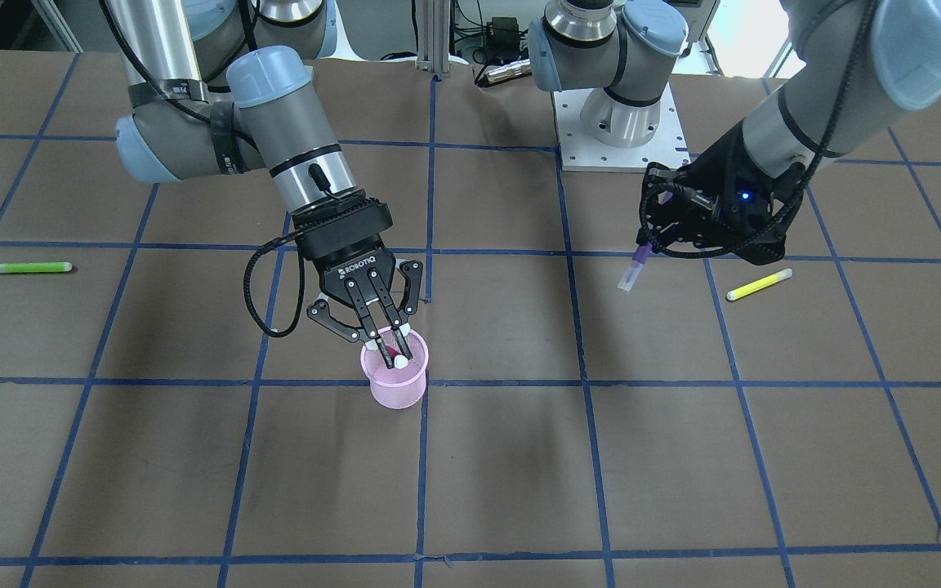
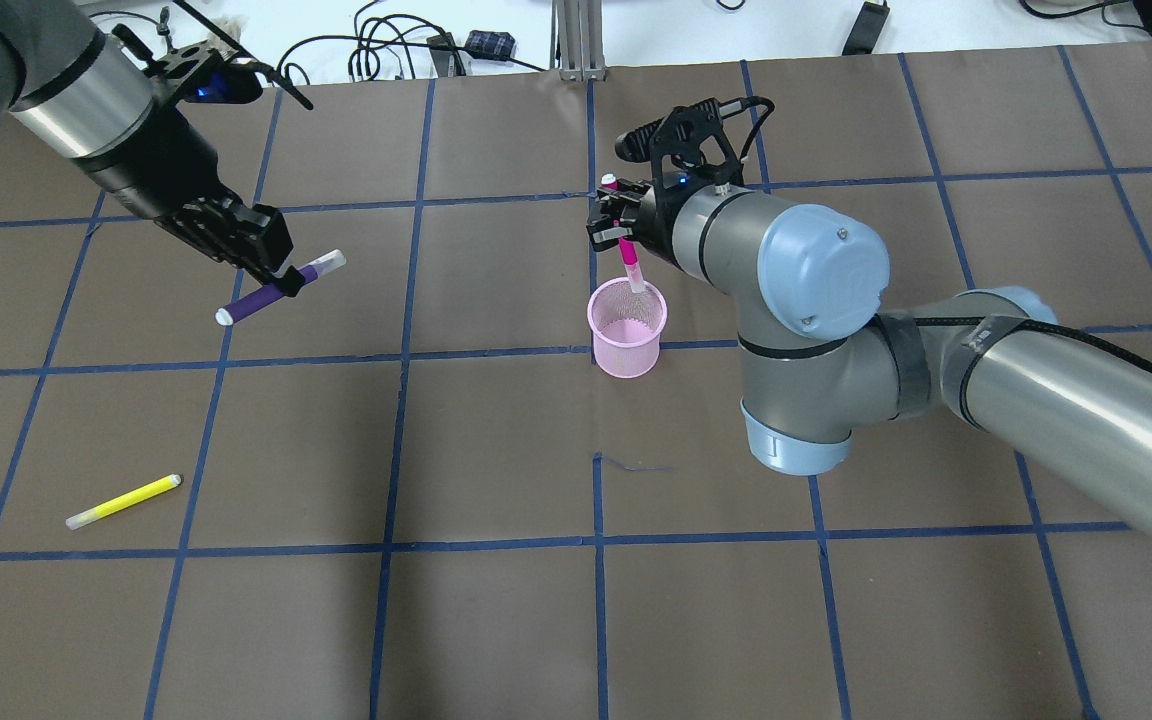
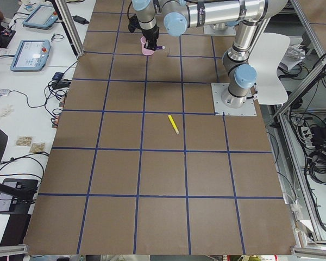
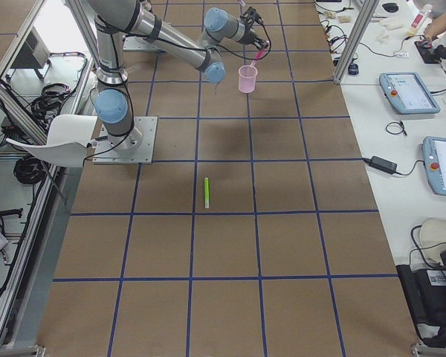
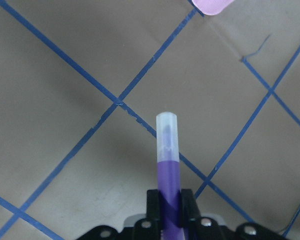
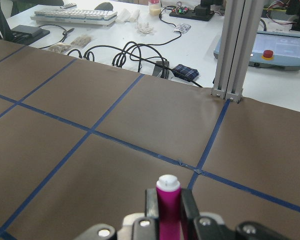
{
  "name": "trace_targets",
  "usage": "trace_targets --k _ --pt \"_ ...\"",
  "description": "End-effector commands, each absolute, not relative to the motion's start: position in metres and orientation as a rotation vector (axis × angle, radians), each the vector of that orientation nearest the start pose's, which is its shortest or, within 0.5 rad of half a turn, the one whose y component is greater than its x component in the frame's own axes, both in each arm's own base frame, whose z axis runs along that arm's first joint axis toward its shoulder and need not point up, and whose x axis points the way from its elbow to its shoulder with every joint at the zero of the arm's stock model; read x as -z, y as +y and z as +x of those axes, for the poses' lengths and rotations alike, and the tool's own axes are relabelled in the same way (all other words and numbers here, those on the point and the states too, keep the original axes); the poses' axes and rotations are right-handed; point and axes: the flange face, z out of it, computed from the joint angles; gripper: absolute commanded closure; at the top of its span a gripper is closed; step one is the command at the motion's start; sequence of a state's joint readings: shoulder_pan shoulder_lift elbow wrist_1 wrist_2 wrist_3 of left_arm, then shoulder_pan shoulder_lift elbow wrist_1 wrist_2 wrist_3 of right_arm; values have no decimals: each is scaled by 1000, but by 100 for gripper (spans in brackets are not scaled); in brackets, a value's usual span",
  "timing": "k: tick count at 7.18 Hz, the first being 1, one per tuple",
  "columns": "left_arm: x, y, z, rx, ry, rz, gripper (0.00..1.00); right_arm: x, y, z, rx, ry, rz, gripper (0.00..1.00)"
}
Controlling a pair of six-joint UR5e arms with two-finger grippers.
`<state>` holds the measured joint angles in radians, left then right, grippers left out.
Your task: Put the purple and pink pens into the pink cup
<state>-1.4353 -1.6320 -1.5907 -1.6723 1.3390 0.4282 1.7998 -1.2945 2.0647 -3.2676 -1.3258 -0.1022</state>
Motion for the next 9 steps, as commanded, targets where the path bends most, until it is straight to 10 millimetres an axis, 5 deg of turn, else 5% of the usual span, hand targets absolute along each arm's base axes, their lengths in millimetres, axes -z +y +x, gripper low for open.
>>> trace_targets --k 1,4,5,6,7,9 --pt "-432 -514 -137 -285 3359 -168 100 -295 -470 278 1251 2502 -570 100" --pt "-416 -508 -203 -400 3222 -820 100 -268 -475 278 1252 2512 -557 100" --pt "-409 -509 -220 -495 3221 -963 100 -266 -475 278 1241 2516 -534 86" --pt "-401 -513 -226 -549 3222 -1036 100 -264 -476 278 1220 2527 -512 38" --pt "-395 -519 -229 -559 3228 -1059 100 -265 -481 278 1205 2535 -513 2" --pt "-394 -519 -230 -562 3225 -1062 100 -284 -511 254 1174 2585 -442 0"
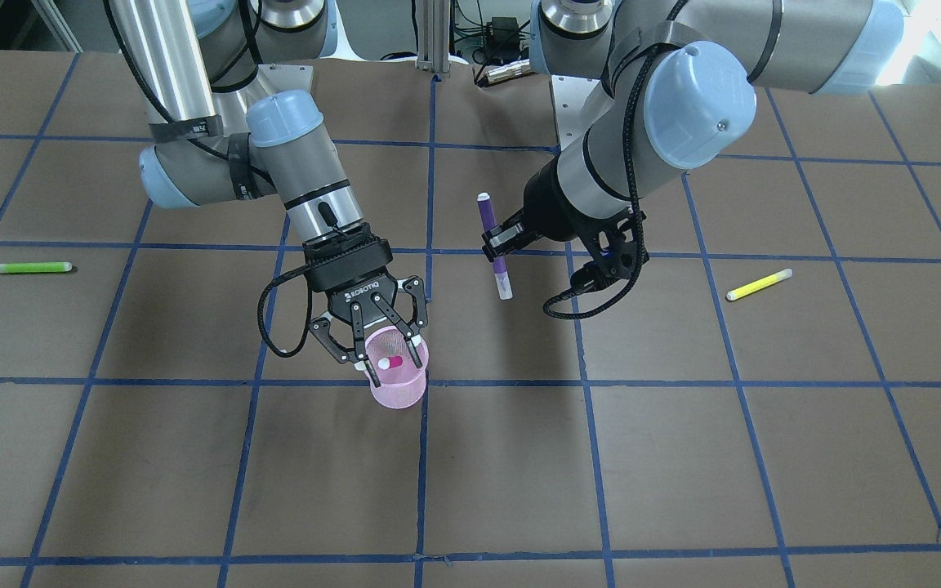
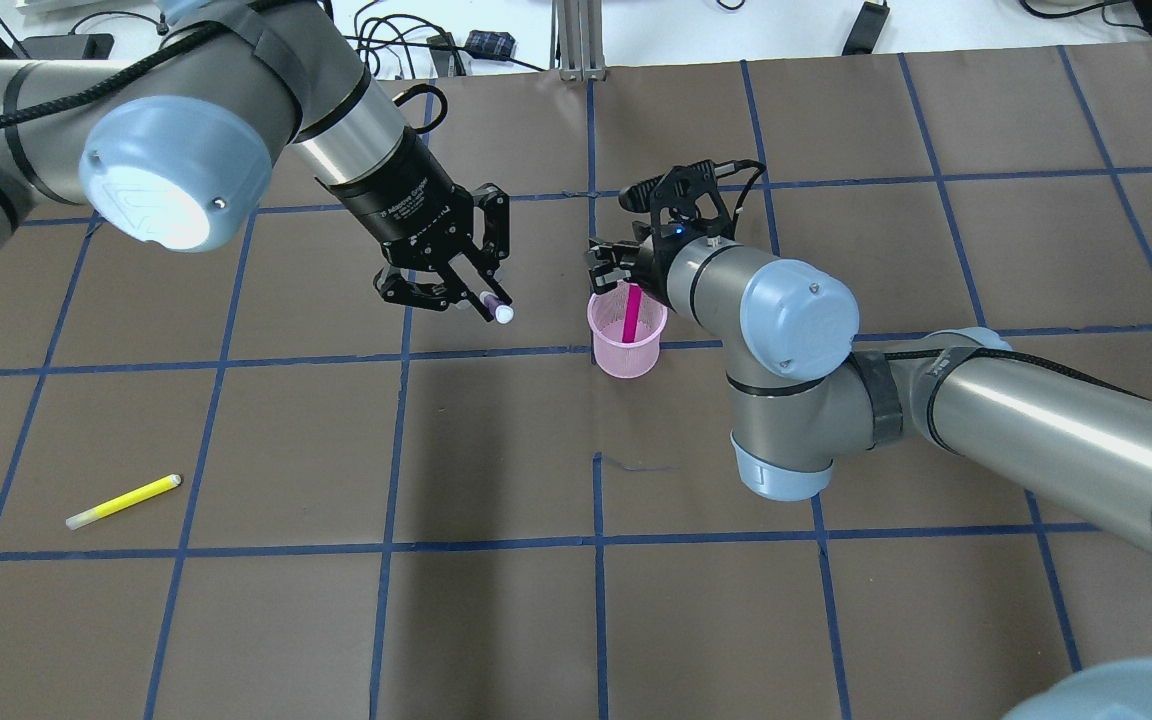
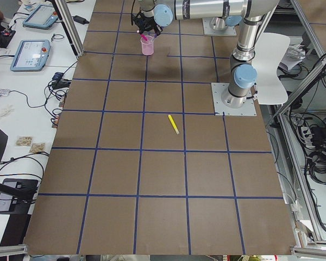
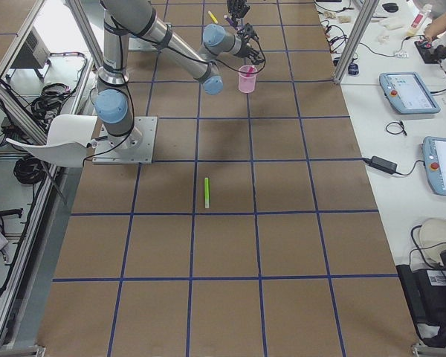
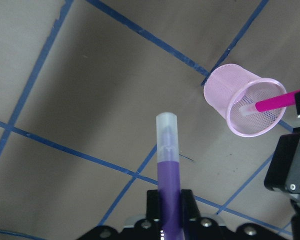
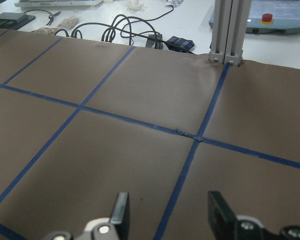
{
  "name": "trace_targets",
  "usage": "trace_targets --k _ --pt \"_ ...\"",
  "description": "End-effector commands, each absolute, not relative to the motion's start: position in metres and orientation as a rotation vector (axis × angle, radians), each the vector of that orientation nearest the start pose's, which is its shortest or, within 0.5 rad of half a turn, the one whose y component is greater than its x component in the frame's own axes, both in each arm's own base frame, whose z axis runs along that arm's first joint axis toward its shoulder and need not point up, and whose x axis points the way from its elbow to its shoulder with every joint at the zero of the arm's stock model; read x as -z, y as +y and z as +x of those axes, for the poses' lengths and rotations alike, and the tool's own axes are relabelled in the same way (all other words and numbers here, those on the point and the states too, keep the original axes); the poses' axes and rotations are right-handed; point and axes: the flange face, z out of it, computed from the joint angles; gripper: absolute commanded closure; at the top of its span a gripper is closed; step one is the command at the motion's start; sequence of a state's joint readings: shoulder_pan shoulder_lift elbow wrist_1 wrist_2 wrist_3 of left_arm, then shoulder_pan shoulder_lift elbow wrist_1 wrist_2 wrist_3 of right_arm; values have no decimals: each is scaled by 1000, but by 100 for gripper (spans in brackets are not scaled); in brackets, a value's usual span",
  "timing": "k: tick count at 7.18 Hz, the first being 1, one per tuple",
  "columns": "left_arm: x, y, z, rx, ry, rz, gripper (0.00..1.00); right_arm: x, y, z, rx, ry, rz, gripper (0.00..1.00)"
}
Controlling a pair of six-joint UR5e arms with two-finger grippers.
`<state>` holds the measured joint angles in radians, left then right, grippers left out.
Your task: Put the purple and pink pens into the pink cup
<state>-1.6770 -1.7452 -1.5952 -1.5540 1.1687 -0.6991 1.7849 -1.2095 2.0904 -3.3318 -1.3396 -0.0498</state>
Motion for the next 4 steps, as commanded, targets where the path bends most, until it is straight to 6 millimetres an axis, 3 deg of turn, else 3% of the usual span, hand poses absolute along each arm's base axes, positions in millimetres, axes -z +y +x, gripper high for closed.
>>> trace_targets --k 1,2,4 --pt "-394 -521 -235 -617 3242 -1134 100 -302 -537 242 1109 2624 -404 0" --pt "-388 -532 -242 -642 3229 -1287 100 -322 -566 219 1004 2696 -355 0" --pt "-342 -537 -300 -785 3210 -1441 100 -327 -590 145 680 2854 -272 0"
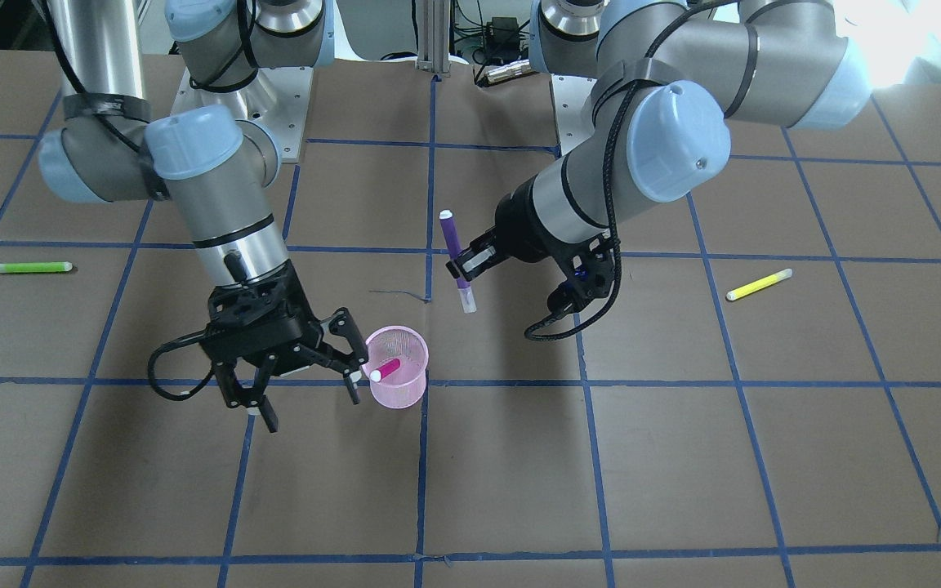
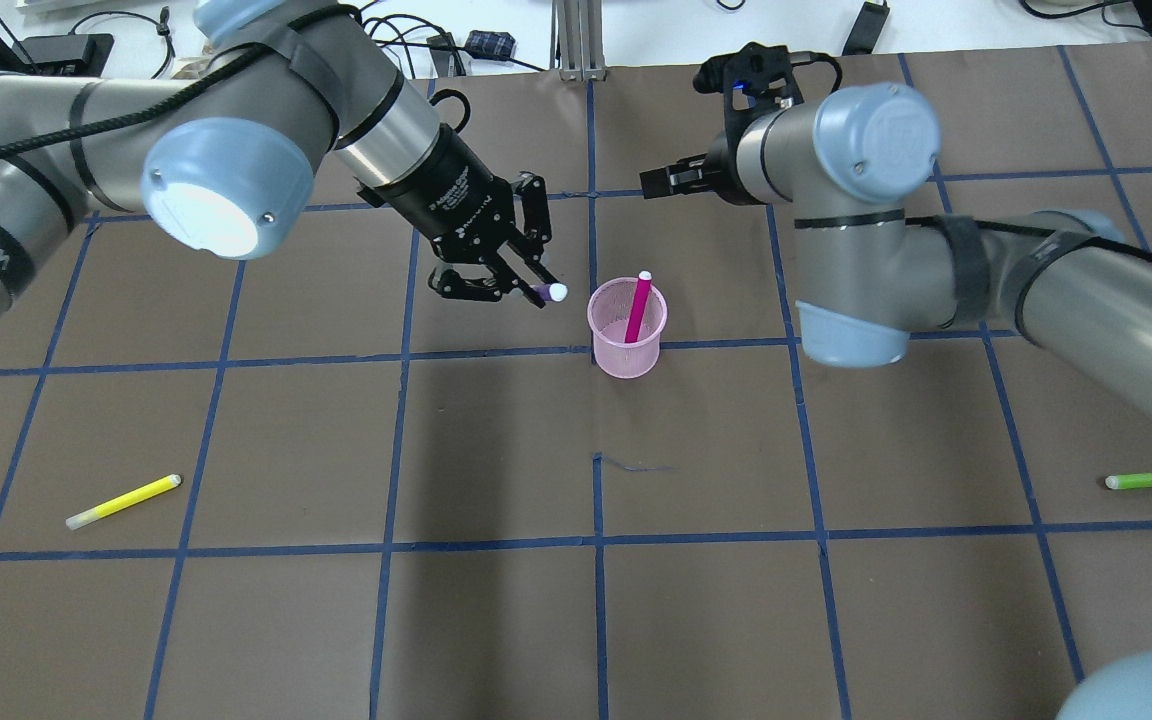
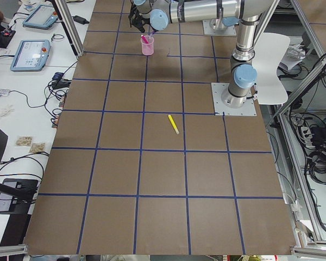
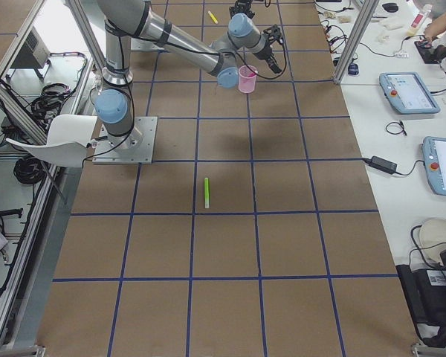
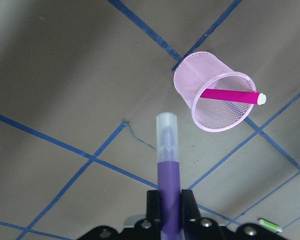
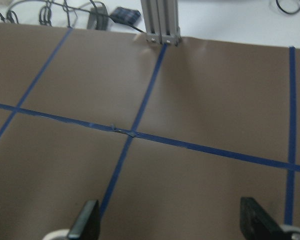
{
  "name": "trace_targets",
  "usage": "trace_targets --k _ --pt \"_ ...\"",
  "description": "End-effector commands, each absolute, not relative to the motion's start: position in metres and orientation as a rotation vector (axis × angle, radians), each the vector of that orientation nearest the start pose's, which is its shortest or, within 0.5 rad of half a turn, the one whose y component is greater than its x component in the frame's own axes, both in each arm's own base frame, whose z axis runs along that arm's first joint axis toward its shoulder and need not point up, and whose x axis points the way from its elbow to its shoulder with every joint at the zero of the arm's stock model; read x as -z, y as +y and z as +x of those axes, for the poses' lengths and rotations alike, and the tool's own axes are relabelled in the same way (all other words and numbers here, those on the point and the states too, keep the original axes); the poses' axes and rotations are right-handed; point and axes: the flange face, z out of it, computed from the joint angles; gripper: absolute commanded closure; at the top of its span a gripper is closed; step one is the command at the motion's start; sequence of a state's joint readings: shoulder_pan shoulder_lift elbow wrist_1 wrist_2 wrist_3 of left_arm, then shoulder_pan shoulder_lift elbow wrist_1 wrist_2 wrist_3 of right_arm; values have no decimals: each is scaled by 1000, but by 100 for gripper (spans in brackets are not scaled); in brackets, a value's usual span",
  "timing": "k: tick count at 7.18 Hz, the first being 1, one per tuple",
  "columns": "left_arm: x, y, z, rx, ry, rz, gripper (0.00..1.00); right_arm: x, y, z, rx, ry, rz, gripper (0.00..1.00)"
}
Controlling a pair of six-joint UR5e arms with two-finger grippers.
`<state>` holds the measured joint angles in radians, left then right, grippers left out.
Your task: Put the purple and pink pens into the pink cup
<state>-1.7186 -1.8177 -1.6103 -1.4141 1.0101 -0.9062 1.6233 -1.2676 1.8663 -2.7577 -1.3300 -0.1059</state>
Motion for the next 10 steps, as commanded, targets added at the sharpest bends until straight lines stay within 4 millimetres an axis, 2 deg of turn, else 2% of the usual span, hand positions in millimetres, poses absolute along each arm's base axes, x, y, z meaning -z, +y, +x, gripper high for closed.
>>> trace_targets --k 1,2,3,4,5,6,7,8,10 --pt "-325 -550 -309 -771 3175 -1561 100 -327 -585 112 541 2904 -232 0" --pt "-306 -560 -315 -745 3200 -1553 100 -326 -577 81 418 2972 -228 0" --pt "-287 -560 -330 -754 3206 -1519 100 -340 -568 66 385 3075 -226 0" --pt "-274 -561 -332 -768 3204 -1489 100 -346 -567 60 395 3112 -258 0" --pt "-263 -563 -332 -788 3186 -1491 88 -349 -563 58 374 3153 -258 0" --pt "-262 -563 -332 -800 3171 -1497 22 -354 -562 58 386 3153 -249 0" --pt "-263 -564 -332 -799 3174 -1493 12 -358 -563 56 384 3154 -234 0" --pt "-262 -565 -332 -785 3184 -1491 2 -374 -570 57 394 3152 -239 0" --pt "-270 -567 -332 -767 3204 -1487 0 -382 -576 56 344 3149 -239 0"
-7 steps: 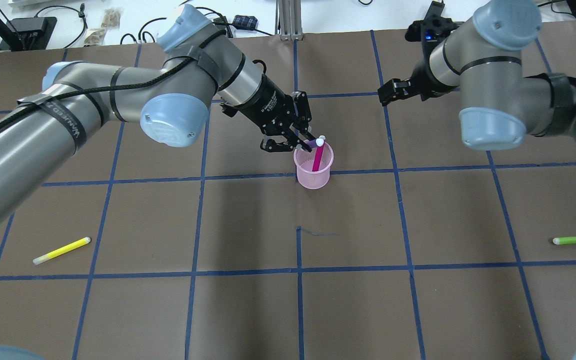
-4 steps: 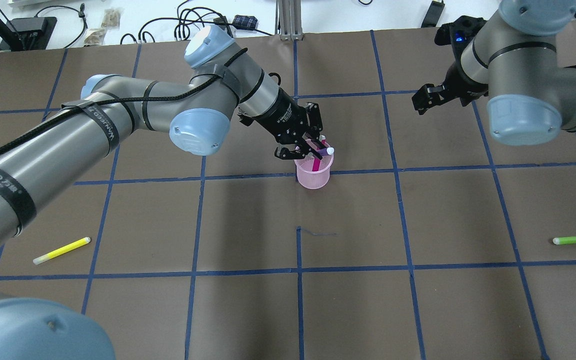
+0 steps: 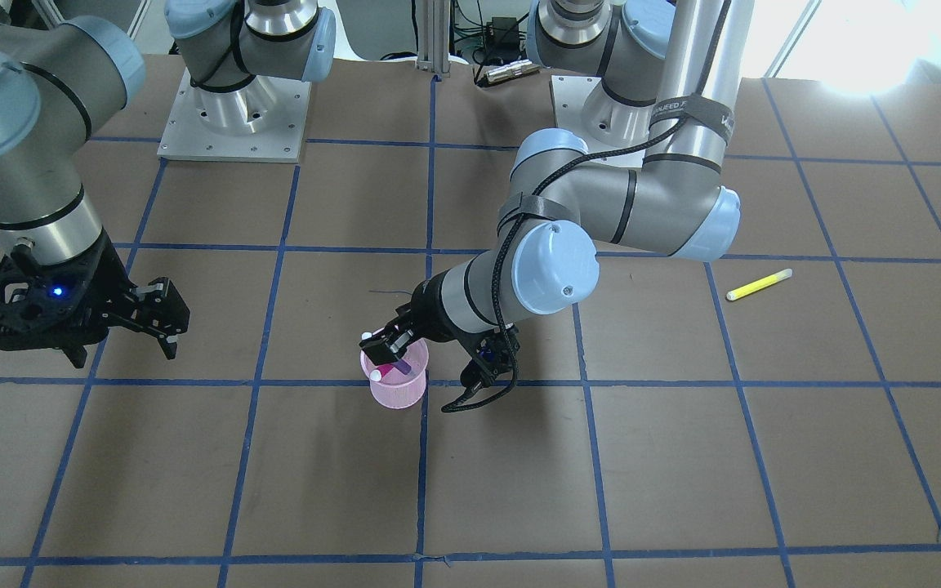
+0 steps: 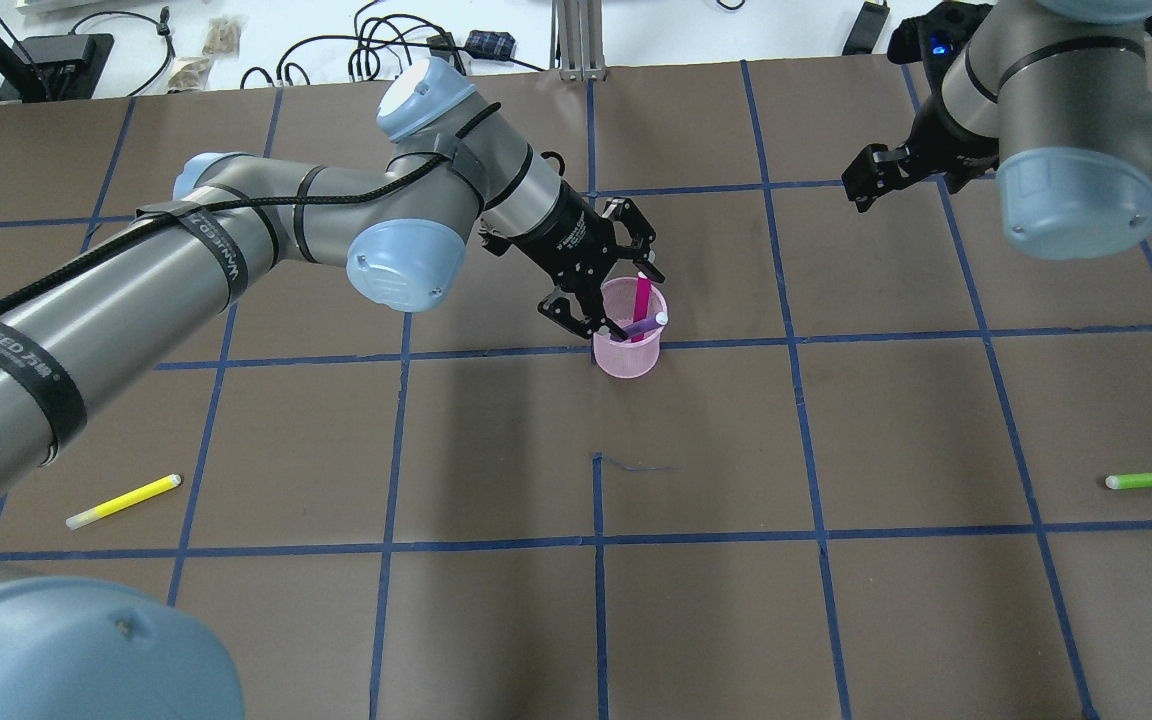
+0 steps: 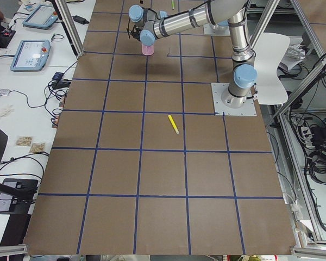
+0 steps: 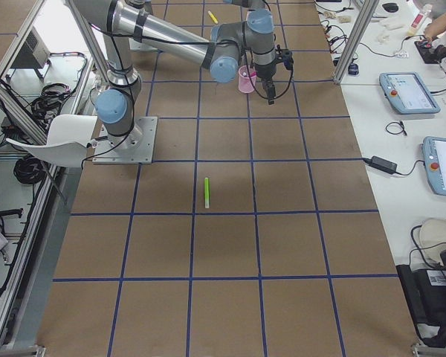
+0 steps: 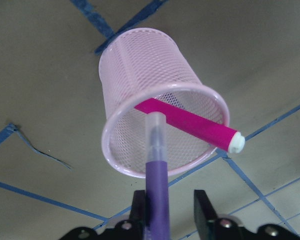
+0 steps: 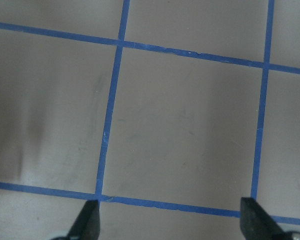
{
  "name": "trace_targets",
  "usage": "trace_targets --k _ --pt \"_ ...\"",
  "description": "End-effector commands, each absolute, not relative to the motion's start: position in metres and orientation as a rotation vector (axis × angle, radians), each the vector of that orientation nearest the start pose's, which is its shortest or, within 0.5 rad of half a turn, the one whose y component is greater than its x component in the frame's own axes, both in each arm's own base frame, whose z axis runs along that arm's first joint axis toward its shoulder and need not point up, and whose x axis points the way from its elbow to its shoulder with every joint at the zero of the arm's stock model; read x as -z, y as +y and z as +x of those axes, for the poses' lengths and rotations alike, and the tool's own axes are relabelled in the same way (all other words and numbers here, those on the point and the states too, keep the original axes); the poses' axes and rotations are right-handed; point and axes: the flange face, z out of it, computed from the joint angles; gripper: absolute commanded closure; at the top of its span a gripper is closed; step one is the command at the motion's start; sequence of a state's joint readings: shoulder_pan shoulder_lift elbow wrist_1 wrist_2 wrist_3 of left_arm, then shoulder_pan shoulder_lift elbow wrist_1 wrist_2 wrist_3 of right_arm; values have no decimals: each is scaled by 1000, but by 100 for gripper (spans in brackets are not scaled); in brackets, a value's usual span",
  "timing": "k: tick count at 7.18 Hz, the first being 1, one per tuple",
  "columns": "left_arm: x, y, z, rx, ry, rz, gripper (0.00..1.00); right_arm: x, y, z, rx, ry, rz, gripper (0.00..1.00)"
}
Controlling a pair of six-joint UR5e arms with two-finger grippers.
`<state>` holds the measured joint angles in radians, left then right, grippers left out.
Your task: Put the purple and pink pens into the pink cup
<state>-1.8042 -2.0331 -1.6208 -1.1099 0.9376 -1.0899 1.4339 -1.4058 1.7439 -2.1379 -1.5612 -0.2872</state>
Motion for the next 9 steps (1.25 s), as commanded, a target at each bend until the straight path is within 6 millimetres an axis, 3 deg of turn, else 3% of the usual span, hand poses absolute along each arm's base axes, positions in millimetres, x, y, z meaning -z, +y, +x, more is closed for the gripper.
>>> trace_targets --k 1,2,3,4,5,6,7,8,9 --pt "-288 -565 -330 -728 3232 -1487 0 -384 -578 57 352 3145 -240 0" --pt "-306 -566 -325 -671 3271 -1468 0 -395 -576 56 348 3150 -237 0" --pt "-338 -569 -309 -568 3347 -1415 0 -412 -577 63 314 3133 -235 0" --pt "-365 -576 -278 -467 3416 -1370 0 -438 -574 64 264 3130 -170 0" --pt "-389 -571 -249 -461 3457 -1236 0 -482 -548 77 213 3126 -142 0" --pt "-407 -557 -224 -383 3440 -1011 0 -508 -519 105 198 3121 -151 0" --pt "-418 -533 -204 -288 3351 -583 0 -508 -503 131 153 3121 -155 0" --pt "-439 -515 -187 -192 3259 -323 0 -497 -507 145 136 3118 -223 0" --pt "-467 -494 -182 -77 3239 -73 0 -494 -510 140 129 3114 -203 0"
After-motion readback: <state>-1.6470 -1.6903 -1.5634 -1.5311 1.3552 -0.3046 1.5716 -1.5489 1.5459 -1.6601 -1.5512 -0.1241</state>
